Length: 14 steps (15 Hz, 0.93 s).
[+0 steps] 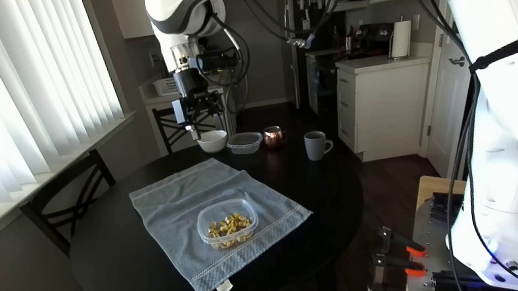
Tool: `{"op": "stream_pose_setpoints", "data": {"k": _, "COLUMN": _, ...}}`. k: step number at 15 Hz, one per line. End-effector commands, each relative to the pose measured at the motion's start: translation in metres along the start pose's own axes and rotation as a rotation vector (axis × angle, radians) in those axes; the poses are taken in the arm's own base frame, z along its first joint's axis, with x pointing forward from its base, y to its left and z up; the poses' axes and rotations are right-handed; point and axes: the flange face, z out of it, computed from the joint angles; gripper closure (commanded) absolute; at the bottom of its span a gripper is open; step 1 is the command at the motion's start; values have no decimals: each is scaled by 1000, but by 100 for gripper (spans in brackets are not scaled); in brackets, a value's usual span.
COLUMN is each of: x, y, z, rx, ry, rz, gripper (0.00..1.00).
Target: Lift the lunch box from the towel and pour the sweets on the towel
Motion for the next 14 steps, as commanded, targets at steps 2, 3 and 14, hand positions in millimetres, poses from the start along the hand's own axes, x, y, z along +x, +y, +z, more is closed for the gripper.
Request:
{"op": "stream_pose_setpoints", "data": {"k": 2, "x": 16, "y": -13, "z": 87, "rx": -171, "ry": 91, "rz": -69, "gripper": 0}}
{"op": "stream_pose_setpoints", "data": {"k": 3, "x": 19, "y": -13, "z": 106, "rx": -213, "ry": 116, "rz": -80, "gripper": 0}}
{"op": "stream_pose_setpoints", "data": {"k": 14, "x": 16, "y": 6, "z": 192, "rx": -337, "ry": 379, "rz": -34, "gripper": 0}}
